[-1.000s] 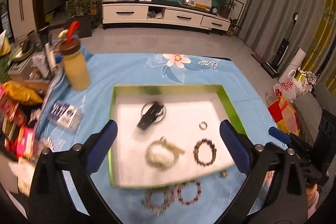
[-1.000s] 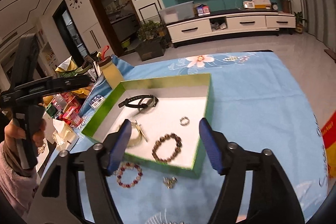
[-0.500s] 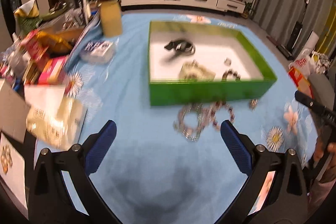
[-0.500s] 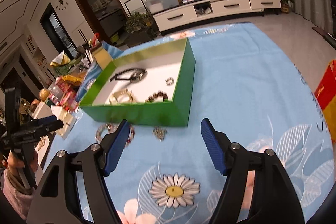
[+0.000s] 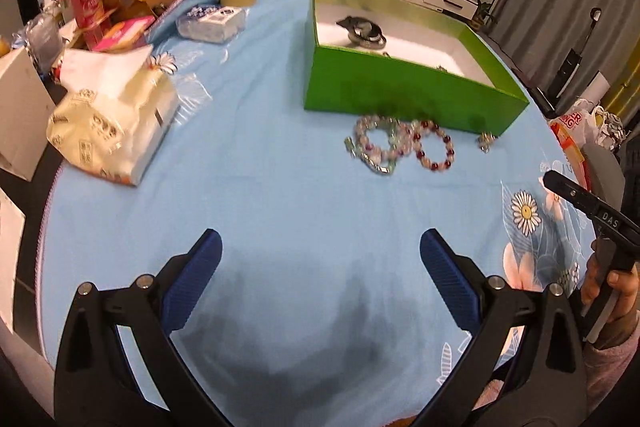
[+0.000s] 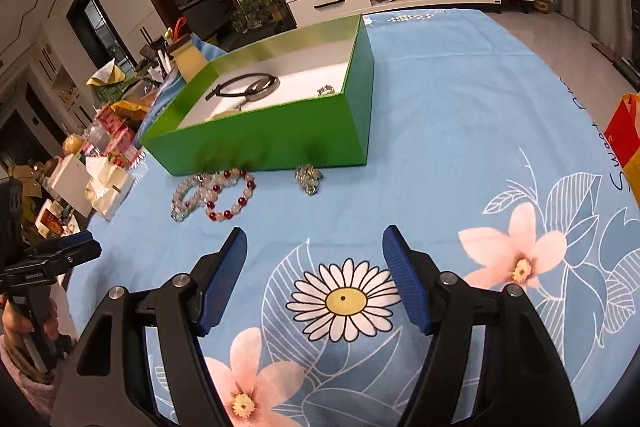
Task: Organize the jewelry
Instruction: 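Withdraw both open tools from the box toward the remaining jewelry, then lower the right tool onto the gold brooch and close on it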
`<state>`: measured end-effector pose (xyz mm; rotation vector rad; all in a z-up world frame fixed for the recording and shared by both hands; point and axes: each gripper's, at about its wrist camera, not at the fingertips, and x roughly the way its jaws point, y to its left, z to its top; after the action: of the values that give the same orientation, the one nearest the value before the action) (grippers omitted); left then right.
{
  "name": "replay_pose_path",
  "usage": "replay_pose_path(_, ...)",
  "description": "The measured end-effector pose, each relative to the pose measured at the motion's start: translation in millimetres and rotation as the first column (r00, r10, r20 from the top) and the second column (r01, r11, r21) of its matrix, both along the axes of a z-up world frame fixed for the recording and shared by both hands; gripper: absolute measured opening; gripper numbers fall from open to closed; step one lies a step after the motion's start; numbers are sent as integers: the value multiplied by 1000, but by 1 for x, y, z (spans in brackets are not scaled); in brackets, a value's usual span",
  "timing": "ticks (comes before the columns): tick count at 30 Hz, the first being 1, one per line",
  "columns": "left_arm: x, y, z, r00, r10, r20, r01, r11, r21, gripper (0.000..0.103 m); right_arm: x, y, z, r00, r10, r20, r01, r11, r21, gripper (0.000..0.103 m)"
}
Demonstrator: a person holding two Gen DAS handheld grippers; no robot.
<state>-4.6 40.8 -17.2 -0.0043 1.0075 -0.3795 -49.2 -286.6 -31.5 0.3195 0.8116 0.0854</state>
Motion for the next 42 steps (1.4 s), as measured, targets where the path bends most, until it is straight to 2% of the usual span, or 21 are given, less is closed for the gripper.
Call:
replay_pose_path(15,-2,-25,-13,998,-56,-26,56,998,-26,101,3,10,-16,1000,-4,-30,2,999,-52,71)
replay_pose_path(20,5,-30,-7,999,-40,13,40,998,-41,100,11,16,-16,1000,14,-24,-15,997,-75,71)
replay_pose_path(23,9,-39,-2,997,-62,43,63,998,-25,96,16,20,-13,1000,15,-2,-15,996,-87,71)
replay_pose_path(28,13,-53,-1,992,-111,60,111,994,-5,83,26,24,-11,1000,28,6,-27,993,-111,68)
replay_pose_path(30,16,-59,-2,990,-127,60,127,992,-4,79,31,26,-12,999,38,0,-38,991,-125,61)
replay_pose_path(32,18,-65,-3,988,-144,59,145,989,-14,76,38,28,-12,999,48,-5,-48,989,-141,60)
replay_pose_path(34,18,-70,-3,984,-169,57,171,985,-34,67,45,29,-13,999,53,-8,-53,986,-156,57)
replay_pose_path(37,19,-83,-3,973,-227,50,230,972,-58,56,55,31,-15,998,68,-16,-69,984,-163,50)
replay_pose_path(42,21,-112,-2,940,-333,72,336,941,-43,53,69,35,-21,996,86,-39,-92,980,-179,38)
